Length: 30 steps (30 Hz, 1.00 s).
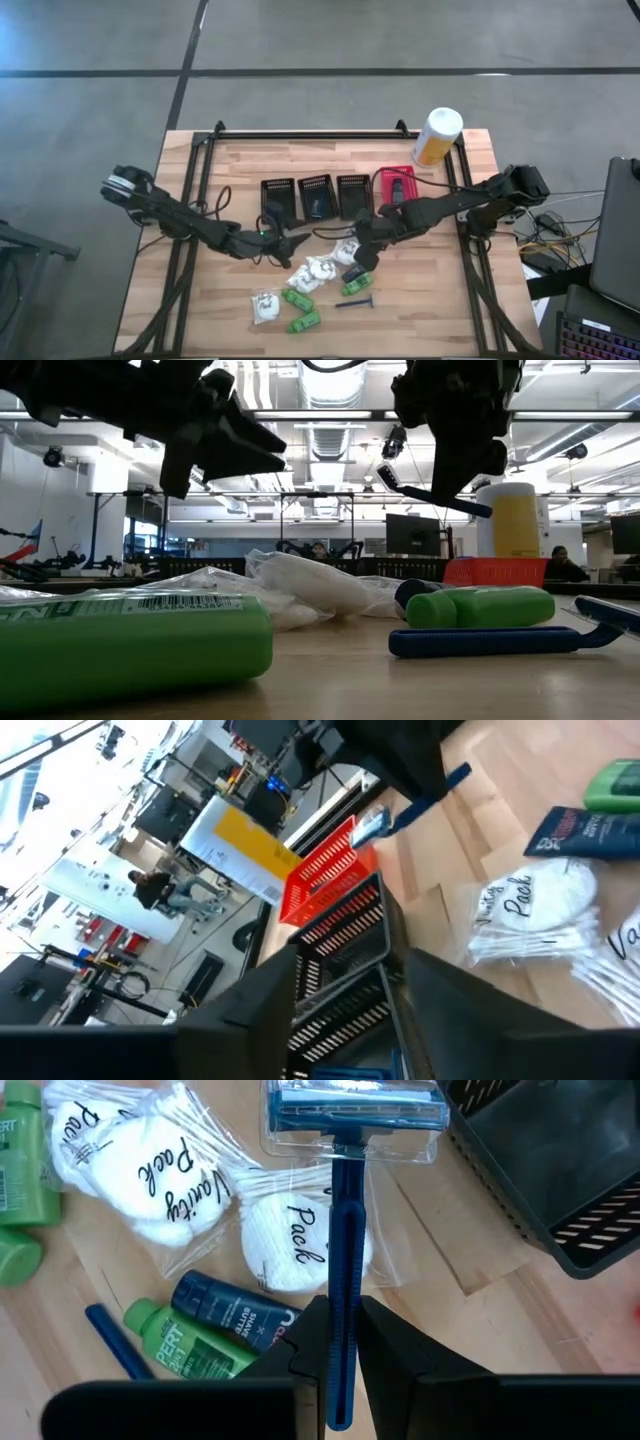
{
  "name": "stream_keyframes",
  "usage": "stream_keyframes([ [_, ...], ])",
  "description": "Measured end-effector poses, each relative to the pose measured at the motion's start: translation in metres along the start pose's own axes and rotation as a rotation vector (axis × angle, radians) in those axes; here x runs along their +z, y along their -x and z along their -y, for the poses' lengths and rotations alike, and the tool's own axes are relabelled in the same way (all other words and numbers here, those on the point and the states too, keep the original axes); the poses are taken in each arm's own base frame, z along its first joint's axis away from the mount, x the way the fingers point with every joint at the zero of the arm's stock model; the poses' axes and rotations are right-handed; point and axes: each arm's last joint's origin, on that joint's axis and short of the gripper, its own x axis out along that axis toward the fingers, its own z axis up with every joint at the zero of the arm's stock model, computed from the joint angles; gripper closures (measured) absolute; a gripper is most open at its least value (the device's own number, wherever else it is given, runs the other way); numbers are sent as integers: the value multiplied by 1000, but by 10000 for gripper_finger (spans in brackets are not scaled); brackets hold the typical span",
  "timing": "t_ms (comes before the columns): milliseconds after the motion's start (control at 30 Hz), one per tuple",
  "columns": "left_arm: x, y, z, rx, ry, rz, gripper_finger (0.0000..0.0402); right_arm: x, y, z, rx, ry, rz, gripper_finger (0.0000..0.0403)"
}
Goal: Pick & Place Travel size toiletries
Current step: Put the right blue razor into the middle black bin
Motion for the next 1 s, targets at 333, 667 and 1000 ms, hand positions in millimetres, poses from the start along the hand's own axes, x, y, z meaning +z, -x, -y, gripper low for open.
stream_keyframes([
  [333, 1, -20, 18, -72, -192, 39, 119, 11, 0, -4, 106, 9, 43, 366],
  [667, 19, -56, 36, 85, -287, -49, 138, 11, -3, -5, 147, 22, 26, 365],
  [1000, 30, -54, 27, 51, -131, 39, 147, 6, -13, -1, 152, 11, 27, 365],
])
